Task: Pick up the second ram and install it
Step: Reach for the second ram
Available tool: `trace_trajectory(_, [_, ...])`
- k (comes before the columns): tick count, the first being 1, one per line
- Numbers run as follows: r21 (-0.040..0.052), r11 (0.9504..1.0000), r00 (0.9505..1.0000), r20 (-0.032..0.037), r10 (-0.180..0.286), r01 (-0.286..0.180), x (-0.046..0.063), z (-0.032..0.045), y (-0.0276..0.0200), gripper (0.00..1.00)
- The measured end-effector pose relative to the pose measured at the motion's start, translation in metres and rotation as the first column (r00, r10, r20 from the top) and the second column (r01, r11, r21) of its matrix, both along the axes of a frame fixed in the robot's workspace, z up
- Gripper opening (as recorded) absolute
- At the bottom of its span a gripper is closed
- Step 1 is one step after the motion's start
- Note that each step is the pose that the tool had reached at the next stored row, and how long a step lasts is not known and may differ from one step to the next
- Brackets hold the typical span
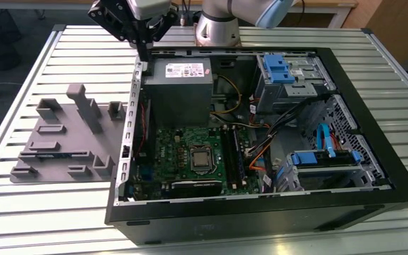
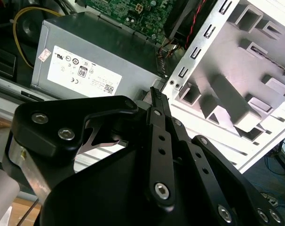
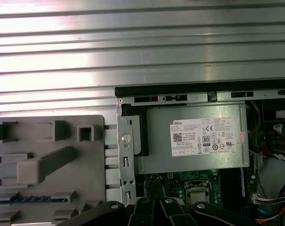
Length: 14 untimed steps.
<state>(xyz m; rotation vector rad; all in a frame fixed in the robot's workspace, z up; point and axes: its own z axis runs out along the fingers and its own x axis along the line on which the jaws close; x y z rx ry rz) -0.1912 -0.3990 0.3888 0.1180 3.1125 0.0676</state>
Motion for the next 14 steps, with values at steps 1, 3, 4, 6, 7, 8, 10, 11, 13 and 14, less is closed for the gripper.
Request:
trace_trajectory(1, [0.0, 1.0, 1.0, 0.0, 0.0, 0.0, -0.0005, 0.0, 0.0, 0.11])
trace_trajectory(3, [0.0, 1.0, 1.0, 0.0, 0.0, 0.0, -0.0023, -0.0002, 0.0, 0.11])
trace_trajectory(4, [0.0, 1.0, 1.0, 0.0, 0.0, 0.0, -0.0027, -0.0003, 0.0, 0.11])
trace_trajectory(6, [0.0, 1.0, 1.0, 0.0, 0.0, 0.0, -0.0035, -0.0004, 0.0, 0.11])
trace_trajectory(7, [0.0, 1.0, 1.0, 0.0, 0.0, 0.0, -0.0039, -0.0004, 0.0, 0.11])
trace_trajectory(8, [0.0, 1.0, 1.0, 0.0, 0.0, 0.0, -0.0043, -0.0005, 0.0, 0.11])
trace_trajectory(10, [0.0, 1.0, 1.0, 0.0001, 0.0, 0.0, -0.0052, -0.0005, 0.0, 0.11])
trace_trajectory(11, [0.0, 1.0, 1.0, 0.0, 0.0, 0.0, -0.0056, -0.0006, 0.0, 0.11])
trace_trajectory(13, [0.0, 1.0, 1.0, 0.0, 0.0, 0.0, -0.0065, -0.0006, 0.0, 0.11])
trace_trajectory(14, [0.0001, 1.0, 1.0, 0.0001, 0.0, 0.0, -0.0069, -0.0007, 0.0, 0.11])
